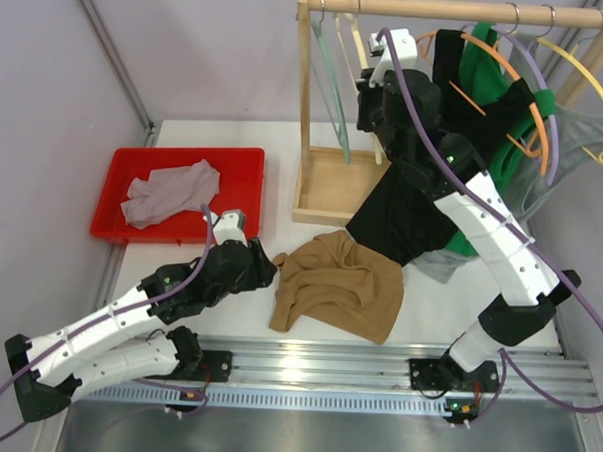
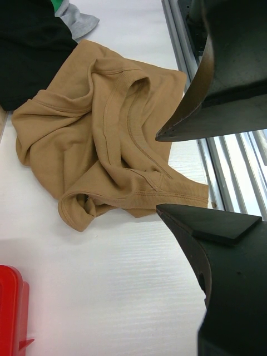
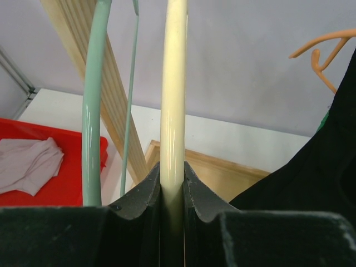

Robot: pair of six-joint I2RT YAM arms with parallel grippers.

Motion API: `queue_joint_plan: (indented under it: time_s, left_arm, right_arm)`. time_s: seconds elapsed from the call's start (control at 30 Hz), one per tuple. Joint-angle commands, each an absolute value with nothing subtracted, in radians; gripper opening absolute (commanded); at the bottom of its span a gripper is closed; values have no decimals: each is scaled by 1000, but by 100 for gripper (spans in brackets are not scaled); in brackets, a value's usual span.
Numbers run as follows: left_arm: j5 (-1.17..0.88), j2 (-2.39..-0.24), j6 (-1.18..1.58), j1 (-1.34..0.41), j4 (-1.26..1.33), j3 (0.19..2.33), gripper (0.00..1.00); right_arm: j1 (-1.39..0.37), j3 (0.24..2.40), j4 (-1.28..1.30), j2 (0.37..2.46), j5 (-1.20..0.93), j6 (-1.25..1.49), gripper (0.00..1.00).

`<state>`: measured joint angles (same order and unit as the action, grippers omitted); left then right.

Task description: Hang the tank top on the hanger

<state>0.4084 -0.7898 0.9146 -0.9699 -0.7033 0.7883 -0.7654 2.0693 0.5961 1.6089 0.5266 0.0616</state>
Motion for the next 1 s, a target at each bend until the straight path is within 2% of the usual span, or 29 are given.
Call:
queue_joint_plan:
  time_s: [0.0,0.4,0.97]
  left_arm:
    - [413,-778,916,-973,-661,785,54]
    - [403,-793,910,-973,-643,787,54]
    - [373,-838,891,-973,-588,785,55]
  right_arm:
    - [-775,2048,463,1531,549,49,0]
    - [-775,1982,456,1483,546,55,0]
    - [-775,1798,454,1310,529,104,0]
